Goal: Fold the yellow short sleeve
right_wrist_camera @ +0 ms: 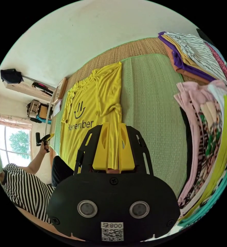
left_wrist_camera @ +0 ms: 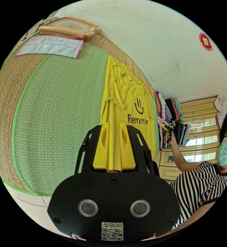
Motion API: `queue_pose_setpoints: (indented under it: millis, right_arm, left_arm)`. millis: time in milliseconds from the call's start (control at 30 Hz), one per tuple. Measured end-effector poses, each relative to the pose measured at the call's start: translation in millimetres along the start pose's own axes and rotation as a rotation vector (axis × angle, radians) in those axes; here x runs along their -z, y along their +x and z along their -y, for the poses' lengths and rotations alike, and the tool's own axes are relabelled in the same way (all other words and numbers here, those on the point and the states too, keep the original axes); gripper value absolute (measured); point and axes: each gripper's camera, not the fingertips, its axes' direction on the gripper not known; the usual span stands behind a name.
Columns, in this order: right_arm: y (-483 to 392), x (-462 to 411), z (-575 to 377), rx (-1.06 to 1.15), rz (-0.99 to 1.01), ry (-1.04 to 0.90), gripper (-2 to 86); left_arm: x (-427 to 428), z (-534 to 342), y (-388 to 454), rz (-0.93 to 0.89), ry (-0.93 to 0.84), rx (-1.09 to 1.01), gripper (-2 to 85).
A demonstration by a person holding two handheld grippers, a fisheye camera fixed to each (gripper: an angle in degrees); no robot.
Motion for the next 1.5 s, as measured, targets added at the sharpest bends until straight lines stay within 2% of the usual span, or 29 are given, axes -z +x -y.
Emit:
queue_pose_setpoints:
  millis: [200, 267, 467, 1000, 1200, 1500]
  right_arm:
    - [24.5, 29.9, -145.8, -0.160, 0.113, 0.061, 7.6]
    - [27.5, 33.8, -177.3, -0.184, 0.131, 0.064, 7.8]
    - [31.0, 25.2, -233.3, -0.193, 0.090, 0.003, 9.4]
    - [16.9, -33.3, -193.8, -0.037, -0.015, -0.234, 10.5]
    - [22.1, -45.6, -187.3, -0.035, -0.080, -0.315, 3.7]
    - [20.1, -13.7, -192.8, -0.016, 0.049, -0.307, 0.7]
  left_arm:
    - [-8.8, -101.3, -13.0, -0.009, -0.041, 0.050, 6.8]
    - [-20.6, -123.5, -15.9, 0.033, -0.085, 0.049, 6.9]
    - [-65.1, -173.5, -31.7, 0.002, -0.156, 0.069, 7.0]
    - [-148.1, -216.5, -26.2, 0.113, -0.321, 0.031, 7.7]
    - [-168.2, -230.2, -27.7, 0.102, -0.319, 0.049, 7.3]
    - [-195.2, -244.9, -29.1, 0.138, -0.353, 0.038, 7.7]
